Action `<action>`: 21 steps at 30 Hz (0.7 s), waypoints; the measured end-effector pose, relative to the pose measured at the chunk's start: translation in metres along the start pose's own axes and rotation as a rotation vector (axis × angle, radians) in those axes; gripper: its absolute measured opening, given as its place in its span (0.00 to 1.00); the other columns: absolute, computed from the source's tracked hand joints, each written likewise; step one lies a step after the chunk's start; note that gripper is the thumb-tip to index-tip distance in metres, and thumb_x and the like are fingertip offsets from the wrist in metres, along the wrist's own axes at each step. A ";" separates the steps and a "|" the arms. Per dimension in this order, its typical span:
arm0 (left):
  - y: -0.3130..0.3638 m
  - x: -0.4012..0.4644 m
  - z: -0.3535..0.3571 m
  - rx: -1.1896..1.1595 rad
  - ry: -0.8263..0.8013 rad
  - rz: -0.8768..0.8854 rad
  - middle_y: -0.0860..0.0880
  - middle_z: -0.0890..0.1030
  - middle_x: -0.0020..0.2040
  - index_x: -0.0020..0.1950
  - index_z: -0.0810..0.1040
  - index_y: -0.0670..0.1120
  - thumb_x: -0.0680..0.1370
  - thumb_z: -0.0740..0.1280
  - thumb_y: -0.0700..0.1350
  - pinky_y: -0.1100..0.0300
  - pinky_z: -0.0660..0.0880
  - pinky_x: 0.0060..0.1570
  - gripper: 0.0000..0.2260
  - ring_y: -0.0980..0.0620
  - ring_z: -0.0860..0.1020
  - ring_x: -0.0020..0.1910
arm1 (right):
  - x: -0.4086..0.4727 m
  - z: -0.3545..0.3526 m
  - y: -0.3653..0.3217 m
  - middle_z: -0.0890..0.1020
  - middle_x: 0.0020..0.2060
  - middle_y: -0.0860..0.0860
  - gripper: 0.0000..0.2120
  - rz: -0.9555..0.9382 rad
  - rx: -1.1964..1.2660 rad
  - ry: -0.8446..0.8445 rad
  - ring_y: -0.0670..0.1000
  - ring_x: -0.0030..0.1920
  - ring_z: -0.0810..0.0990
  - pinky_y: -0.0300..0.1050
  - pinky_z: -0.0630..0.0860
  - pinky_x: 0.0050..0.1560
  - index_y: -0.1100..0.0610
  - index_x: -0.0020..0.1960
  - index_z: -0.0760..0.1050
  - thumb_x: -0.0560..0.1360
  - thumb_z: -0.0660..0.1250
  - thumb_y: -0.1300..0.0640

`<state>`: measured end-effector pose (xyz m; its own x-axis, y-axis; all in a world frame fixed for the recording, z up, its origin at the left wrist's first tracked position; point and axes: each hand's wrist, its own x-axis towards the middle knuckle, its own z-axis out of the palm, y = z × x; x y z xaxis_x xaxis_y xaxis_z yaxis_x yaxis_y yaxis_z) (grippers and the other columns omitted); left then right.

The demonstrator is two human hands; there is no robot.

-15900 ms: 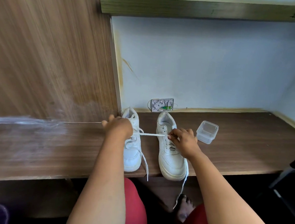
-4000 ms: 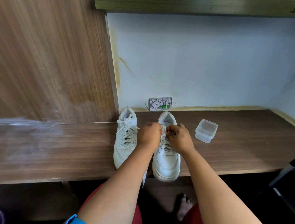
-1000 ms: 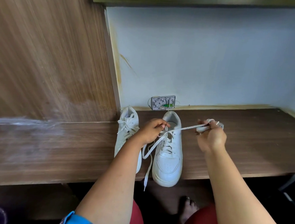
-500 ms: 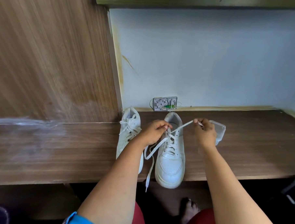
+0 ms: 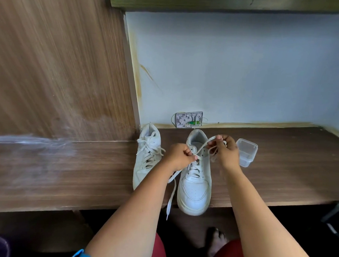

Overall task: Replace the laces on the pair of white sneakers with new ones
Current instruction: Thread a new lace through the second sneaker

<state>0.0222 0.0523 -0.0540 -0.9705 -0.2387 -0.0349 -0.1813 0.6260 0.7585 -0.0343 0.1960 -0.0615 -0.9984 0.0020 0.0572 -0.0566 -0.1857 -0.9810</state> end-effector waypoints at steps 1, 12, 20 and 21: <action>0.001 -0.001 -0.005 0.045 -0.065 -0.008 0.53 0.75 0.36 0.45 0.79 0.44 0.75 0.72 0.49 0.62 0.70 0.41 0.09 0.53 0.73 0.38 | 0.000 0.002 -0.004 0.81 0.36 0.55 0.07 0.007 0.056 -0.023 0.53 0.35 0.78 0.43 0.73 0.34 0.57 0.44 0.72 0.81 0.61 0.58; 0.027 -0.030 -0.042 -0.422 -0.293 -0.019 0.51 0.68 0.30 0.39 0.74 0.44 0.83 0.59 0.44 0.68 0.65 0.29 0.13 0.56 0.65 0.28 | -0.026 -0.001 -0.020 0.75 0.56 0.50 0.16 -0.397 -0.959 -0.445 0.52 0.58 0.70 0.48 0.68 0.61 0.48 0.59 0.77 0.72 0.68 0.56; 0.055 -0.058 -0.057 -0.713 -0.231 0.143 0.55 0.68 0.25 0.39 0.73 0.44 0.82 0.60 0.45 0.64 0.70 0.35 0.13 0.57 0.65 0.25 | -0.029 -0.012 -0.025 0.81 0.42 0.51 0.04 -0.379 -0.675 -0.062 0.54 0.46 0.78 0.41 0.71 0.42 0.55 0.49 0.77 0.76 0.64 0.57; 0.056 -0.060 -0.054 -0.660 -0.225 0.152 0.55 0.68 0.25 0.39 0.73 0.44 0.82 0.59 0.45 0.65 0.69 0.34 0.13 0.58 0.65 0.25 | -0.034 -0.013 -0.029 0.82 0.46 0.49 0.07 -0.508 -0.685 -0.090 0.52 0.49 0.77 0.42 0.72 0.47 0.54 0.52 0.78 0.75 0.65 0.56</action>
<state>0.0788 0.0619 0.0260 -0.9996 0.0194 0.0229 0.0237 0.0436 0.9988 0.0015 0.2136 -0.0374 -0.8476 -0.1591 0.5062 -0.5185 0.4509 -0.7265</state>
